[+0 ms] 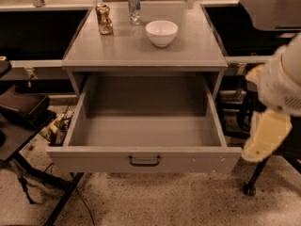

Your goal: Close top drawer

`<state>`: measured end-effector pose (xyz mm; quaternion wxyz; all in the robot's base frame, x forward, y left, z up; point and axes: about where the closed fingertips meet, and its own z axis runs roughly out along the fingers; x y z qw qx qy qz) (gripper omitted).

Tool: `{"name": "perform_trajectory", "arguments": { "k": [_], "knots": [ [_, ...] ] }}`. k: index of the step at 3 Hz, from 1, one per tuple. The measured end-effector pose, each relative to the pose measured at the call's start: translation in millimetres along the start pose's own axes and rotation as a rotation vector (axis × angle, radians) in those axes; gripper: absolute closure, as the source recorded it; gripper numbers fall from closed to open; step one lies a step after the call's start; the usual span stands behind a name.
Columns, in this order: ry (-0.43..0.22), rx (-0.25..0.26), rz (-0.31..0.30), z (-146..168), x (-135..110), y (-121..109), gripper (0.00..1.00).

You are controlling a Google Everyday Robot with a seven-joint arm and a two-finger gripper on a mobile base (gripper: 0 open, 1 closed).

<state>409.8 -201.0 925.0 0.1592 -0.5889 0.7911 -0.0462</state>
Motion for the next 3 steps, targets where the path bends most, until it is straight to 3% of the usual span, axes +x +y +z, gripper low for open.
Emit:
{"name": "perform_trajectory", "arguments": {
  "k": [1, 2, 3],
  "knots": [
    [0.035, 0.019, 0.040, 46.4, 5.8, 29.8, 0.18],
    [0.098, -0.026, 0.105, 116.7, 37.9, 64.7, 0.42],
    [0.156, -0.108, 0.147, 193.7, 80.3, 106.7, 0.65]
  ]
}}
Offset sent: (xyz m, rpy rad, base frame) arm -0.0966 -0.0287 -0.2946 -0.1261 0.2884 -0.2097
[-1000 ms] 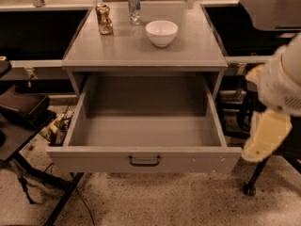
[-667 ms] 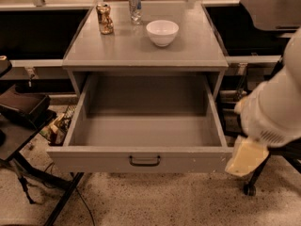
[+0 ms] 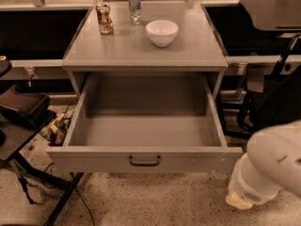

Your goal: Close top drawer

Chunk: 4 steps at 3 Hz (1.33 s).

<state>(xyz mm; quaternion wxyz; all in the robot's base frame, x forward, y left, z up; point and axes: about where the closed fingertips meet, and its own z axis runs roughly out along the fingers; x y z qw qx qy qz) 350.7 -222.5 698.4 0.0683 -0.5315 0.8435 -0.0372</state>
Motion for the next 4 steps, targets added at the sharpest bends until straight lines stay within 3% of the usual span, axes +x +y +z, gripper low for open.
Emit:
{"name": "perform_trajectory", "arguments": {
  "k": [1, 2, 3, 4],
  "knots": [
    [0.005, -0.033, 0.015, 64.3, 12.2, 13.6, 0.88],
    [-0.048, -0.012, -0.014, 104.5, -4.3, 7.0, 1.00],
    [-0.134, 0.029, -0.053, 126.3, -37.3, -9.8, 1.00],
    [-0.204, 0.065, -0.092, 125.9, -72.9, -23.2, 1.00]
  ]
}}
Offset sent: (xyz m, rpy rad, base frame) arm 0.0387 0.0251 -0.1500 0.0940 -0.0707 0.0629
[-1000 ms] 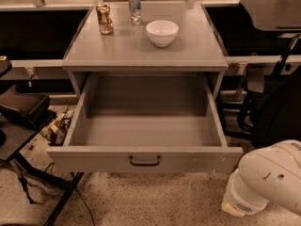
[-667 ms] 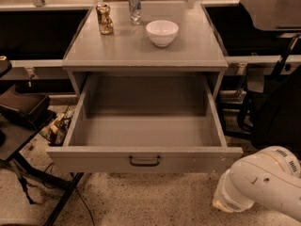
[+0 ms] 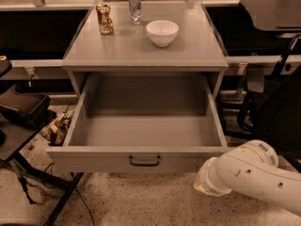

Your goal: Close top drawer

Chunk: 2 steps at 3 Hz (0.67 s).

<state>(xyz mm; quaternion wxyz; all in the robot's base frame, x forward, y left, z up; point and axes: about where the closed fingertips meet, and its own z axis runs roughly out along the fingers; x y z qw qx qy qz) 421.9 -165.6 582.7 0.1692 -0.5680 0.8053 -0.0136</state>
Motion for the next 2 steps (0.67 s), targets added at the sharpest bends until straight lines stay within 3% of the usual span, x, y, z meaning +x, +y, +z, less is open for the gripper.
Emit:
{"name": "perform_trajectory", "arguments": {
  "k": [1, 2],
  "knots": [
    [0.000, 0.000, 0.000, 0.0, 0.0, 0.0, 1.00],
    [-0.035, 0.032, -0.029, 12.6, -12.7, -14.8, 1.00]
  ]
}}
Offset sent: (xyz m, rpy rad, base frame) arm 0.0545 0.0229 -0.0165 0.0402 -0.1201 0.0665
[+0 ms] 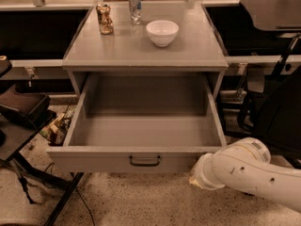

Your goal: Close top drawer

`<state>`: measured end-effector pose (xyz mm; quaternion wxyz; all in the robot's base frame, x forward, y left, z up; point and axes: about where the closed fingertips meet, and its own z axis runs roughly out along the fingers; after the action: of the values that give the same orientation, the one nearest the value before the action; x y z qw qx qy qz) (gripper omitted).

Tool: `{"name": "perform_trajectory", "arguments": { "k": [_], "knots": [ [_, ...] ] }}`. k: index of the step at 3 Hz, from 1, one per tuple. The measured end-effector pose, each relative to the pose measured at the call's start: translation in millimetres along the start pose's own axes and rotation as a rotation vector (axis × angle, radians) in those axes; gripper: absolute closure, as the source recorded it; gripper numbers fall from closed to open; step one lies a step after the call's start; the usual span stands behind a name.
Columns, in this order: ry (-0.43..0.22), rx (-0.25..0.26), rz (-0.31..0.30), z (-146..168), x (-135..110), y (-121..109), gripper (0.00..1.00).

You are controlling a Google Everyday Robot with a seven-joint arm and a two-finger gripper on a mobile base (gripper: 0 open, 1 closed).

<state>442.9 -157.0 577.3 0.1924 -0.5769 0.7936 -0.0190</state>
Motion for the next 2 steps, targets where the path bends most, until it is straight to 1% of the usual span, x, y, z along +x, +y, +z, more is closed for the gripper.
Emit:
{"name": "perform_trajectory", "arguments": {
  "k": [1, 2],
  "knots": [
    [-0.026, 0.020, -0.022, 9.2, -6.1, -10.8, 1.00],
    [-0.073, 0.057, -0.064, 29.2, -18.8, -37.9, 1.00]
  ]
}}
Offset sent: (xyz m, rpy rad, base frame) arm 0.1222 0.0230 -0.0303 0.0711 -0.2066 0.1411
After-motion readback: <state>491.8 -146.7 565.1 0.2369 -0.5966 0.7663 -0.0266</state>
